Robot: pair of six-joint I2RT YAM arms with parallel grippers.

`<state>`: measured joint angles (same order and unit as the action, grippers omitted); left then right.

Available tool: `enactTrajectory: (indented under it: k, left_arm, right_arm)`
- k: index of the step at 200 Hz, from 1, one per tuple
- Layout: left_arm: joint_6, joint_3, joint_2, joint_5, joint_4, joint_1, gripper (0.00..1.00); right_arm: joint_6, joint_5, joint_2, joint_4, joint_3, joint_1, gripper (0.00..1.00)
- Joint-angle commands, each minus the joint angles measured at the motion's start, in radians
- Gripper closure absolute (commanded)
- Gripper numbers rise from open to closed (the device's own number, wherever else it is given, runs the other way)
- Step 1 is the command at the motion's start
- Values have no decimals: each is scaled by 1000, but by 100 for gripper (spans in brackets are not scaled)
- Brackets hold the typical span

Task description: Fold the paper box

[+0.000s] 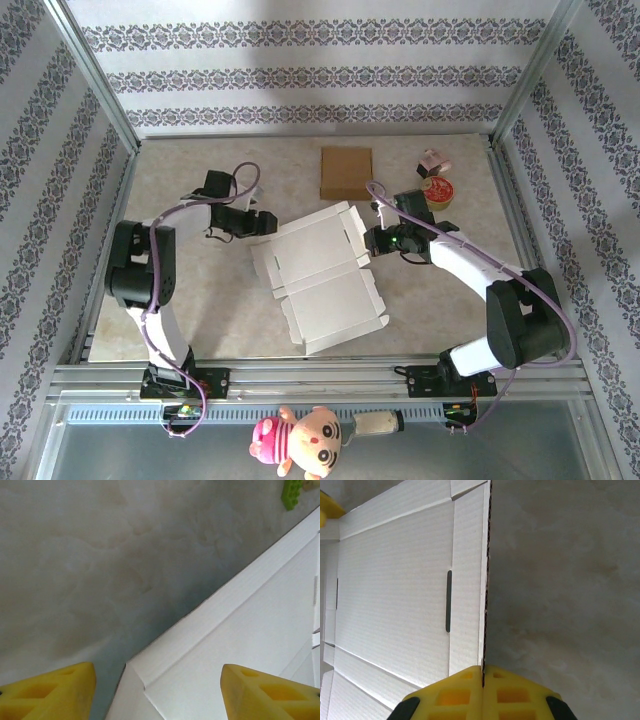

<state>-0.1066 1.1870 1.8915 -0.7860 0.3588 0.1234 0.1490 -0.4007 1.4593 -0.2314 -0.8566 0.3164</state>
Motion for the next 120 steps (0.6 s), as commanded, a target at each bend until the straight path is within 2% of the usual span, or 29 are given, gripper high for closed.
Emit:
enactTrajectory:
  k: [1,14,38,78,120]
  left_arm:
    - [80,68,47,-151,48,23,35]
    - [94,86,70,-177,78,30,40]
    - [119,64,45,-133,77,44,52]
    - [168,48,2,-138,81,48,77]
    - [240,72,-50,-135,97,78,99]
  right_arm:
    - [-19,-25,-19,11,2,0,99]
    - [-13,-11,-21,12,4,0,99]
    - [5,16,-10,16,7,-1,99]
    - [11,16,12,17,4,0,98]
    - [16,36,-10,6,-6,-1,86]
